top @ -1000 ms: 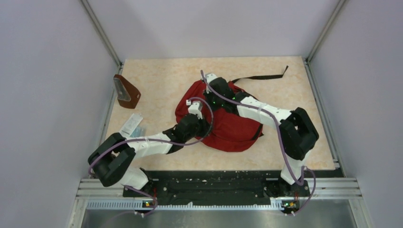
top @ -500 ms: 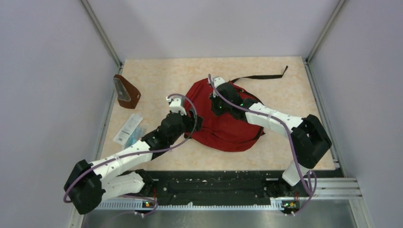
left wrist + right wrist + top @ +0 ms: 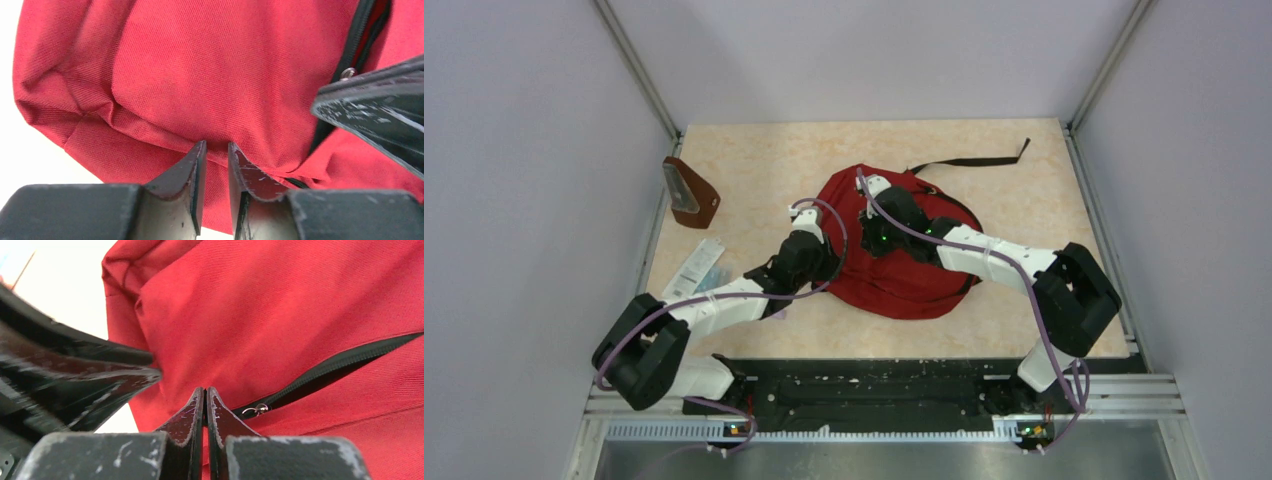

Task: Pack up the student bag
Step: Unzip the student bag at the center of the board.

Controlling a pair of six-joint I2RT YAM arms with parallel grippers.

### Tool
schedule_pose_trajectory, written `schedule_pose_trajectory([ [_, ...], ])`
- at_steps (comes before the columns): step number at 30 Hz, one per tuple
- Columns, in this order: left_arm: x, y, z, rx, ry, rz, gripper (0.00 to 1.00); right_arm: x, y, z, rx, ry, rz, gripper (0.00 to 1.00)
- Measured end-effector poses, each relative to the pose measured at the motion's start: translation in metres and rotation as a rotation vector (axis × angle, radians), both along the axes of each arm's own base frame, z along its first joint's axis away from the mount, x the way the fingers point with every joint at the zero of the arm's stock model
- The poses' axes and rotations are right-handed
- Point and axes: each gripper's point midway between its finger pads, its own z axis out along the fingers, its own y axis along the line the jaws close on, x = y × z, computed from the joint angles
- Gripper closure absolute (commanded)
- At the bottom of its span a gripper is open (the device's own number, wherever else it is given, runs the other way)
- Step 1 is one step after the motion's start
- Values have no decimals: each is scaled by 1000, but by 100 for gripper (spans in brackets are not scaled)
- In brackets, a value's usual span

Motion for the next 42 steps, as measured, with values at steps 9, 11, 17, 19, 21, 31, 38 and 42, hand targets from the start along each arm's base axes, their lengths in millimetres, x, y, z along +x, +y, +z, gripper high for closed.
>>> schedule_pose_trajectory([
  [9, 3, -10, -23, 15, 30, -51, 81, -28, 25, 0, 7, 4, 86, 100],
  [11, 3, -10, -22, 14, 26, -50, 81, -35, 29, -2, 5, 8, 102, 100],
  [17, 1, -6, -20, 8, 10, -42, 81, -59, 31, -23, -14, 50, 129, 100],
  [19, 0, -4, -18, 6, 1, -37, 81, -66, 32, -28, -12, 65, 138, 100],
  [21, 0, -2, -15, 4, -10, -30, 79, -71, 34, -29, -2, 72, 146, 100],
  [31, 7, 20, 17, 45, -96, 17, 27, -88, 25, 5, 24, 40, 143, 25],
  [38, 45, 59, 38, 128, -97, 128, 18, -65, -30, 23, -79, -23, -18, 18],
  [42, 67, 78, 33, 165, -64, 163, 17, -27, -101, 33, -123, -29, -240, 14],
])
